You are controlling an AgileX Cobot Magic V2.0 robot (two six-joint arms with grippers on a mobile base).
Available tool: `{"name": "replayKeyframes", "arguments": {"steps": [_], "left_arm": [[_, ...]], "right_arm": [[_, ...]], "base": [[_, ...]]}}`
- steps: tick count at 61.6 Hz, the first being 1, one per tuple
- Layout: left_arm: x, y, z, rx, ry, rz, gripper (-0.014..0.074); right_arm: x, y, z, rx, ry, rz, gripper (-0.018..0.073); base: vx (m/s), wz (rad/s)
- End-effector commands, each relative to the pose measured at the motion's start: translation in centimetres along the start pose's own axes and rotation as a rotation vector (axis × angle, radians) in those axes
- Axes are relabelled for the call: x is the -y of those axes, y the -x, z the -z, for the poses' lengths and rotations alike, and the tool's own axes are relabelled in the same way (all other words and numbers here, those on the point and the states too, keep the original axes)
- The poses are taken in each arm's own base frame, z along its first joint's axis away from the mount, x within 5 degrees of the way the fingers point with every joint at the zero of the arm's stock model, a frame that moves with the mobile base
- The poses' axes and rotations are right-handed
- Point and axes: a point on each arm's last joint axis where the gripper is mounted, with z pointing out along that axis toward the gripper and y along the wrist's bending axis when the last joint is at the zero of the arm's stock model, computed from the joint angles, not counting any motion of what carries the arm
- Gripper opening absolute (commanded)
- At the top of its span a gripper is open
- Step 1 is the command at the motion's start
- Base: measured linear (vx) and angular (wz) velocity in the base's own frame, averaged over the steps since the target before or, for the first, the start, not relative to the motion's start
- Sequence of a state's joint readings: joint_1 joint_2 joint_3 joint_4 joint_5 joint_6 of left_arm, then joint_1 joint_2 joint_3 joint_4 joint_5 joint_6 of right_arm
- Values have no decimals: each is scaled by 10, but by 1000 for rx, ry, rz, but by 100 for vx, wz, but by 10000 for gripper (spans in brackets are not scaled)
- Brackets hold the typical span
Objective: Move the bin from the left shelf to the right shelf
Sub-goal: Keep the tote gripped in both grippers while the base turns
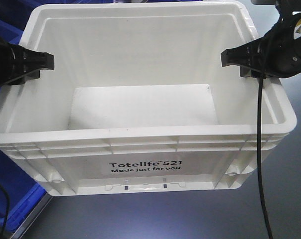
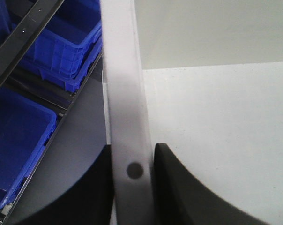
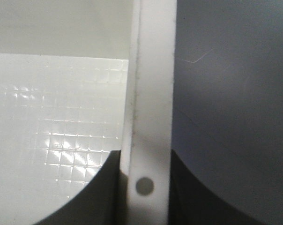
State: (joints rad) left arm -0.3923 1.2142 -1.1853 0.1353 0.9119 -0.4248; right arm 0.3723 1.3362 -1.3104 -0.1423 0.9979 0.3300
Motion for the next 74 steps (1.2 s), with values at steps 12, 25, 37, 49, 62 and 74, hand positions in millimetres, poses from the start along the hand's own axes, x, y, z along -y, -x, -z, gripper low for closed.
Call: {"name": "replayKeyframes", "arguments": {"steps": [12, 25, 37, 49, 62, 74], "left_arm": [[1, 17, 24, 176, -37, -25, 144], [1, 17, 24, 176, -37, -25, 144], [1, 17, 24, 176, -37, -25, 144], [1, 17, 24, 176, -37, -25, 144], [1, 17, 24, 176, -37, -25, 144], [1, 17, 24, 174, -36, -25, 144]], "right_arm": [[2, 18, 27, 203, 25, 9, -8], [2, 18, 27, 203, 25, 9, -8], [2, 18, 27, 203, 25, 9, -8], [2, 18, 27, 204, 25, 9, -8], [2, 18, 27, 204, 25, 9, -8], [2, 18, 27, 204, 25, 9, -8]], "base": [[7, -26], [8, -33], [9, -35], [8, -31], [6, -25], [5, -18]]}}
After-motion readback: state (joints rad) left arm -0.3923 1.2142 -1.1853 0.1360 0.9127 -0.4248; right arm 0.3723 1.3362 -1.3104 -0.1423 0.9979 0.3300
